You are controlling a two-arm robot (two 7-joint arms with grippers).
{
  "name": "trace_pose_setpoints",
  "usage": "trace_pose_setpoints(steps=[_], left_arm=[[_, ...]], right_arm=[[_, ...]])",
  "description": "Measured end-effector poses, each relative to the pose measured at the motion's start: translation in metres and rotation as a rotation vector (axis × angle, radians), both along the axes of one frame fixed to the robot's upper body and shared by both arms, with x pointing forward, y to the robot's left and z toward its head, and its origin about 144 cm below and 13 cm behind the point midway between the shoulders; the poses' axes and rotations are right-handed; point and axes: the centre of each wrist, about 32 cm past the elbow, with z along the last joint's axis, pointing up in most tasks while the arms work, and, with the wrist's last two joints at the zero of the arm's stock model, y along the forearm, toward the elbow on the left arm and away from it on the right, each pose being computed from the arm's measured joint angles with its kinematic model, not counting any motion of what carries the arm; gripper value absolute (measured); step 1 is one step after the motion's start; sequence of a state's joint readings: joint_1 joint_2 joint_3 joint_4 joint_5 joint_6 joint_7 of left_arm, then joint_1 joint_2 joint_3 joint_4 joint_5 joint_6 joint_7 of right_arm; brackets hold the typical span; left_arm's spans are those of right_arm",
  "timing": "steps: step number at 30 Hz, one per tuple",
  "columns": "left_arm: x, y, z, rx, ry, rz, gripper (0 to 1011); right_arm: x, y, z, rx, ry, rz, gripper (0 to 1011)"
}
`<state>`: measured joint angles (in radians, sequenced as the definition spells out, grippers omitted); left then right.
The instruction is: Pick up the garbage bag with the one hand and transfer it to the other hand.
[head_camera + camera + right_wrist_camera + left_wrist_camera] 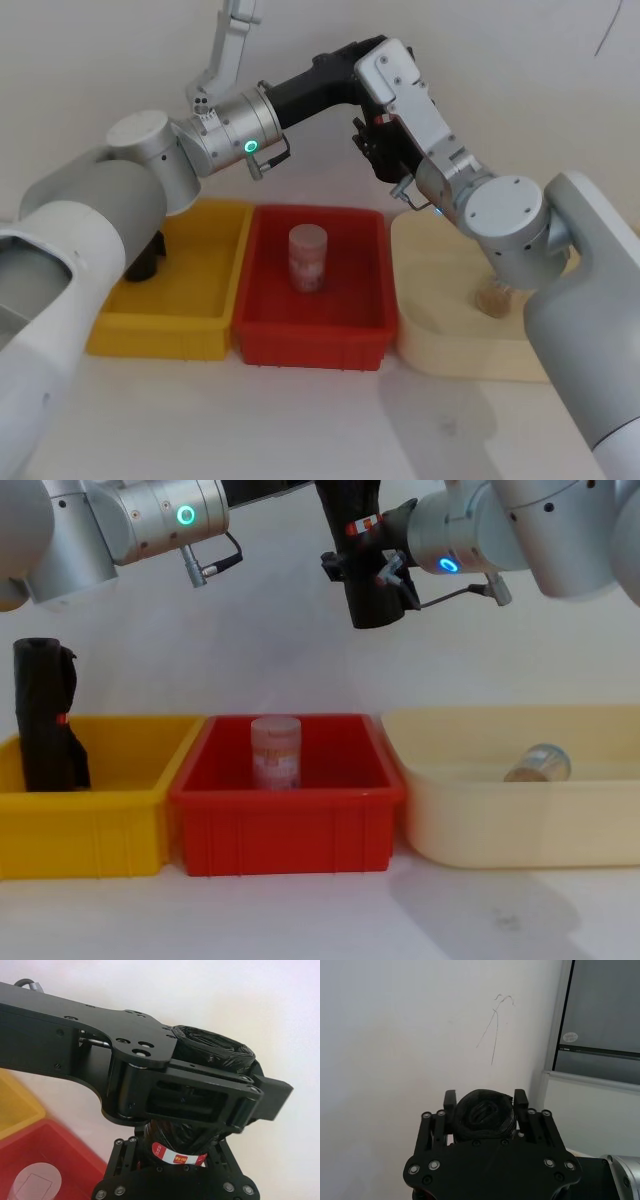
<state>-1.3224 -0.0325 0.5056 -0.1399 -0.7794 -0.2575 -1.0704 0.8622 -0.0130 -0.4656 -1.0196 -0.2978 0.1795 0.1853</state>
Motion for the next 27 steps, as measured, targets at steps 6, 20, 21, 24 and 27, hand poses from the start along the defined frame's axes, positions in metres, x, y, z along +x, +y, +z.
trace_pose_setpoints(steps=[6,20,21,24,27], left_arm=[[0.0,0.0,0.0,0.0,0.0,0.0,826],[0.0,0.0,0.0,0.0,0.0,0.0,1002],[0.0,0.0,0.0,0.0,0.0,0.0,1001],[0.0,0.0,0.0,0.0,0.0,0.0,1001],[0.0,0.0,0.0,0.0,0.0,0.0,1001]], right_arm=[[0.0,-0.001,0.0,0.0,-0.003,-0.001,537],[0.007,-0.027,-0.002,0.032,-0.006,-0.086,536],[0.008,-0.031,-0.002,0.037,-0.005,-0.099,536],[0.011,-0.043,-0.003,0.046,0.0,-0.133,536],[0.014,-0.055,-0.004,0.055,0.006,-0.166,536]])
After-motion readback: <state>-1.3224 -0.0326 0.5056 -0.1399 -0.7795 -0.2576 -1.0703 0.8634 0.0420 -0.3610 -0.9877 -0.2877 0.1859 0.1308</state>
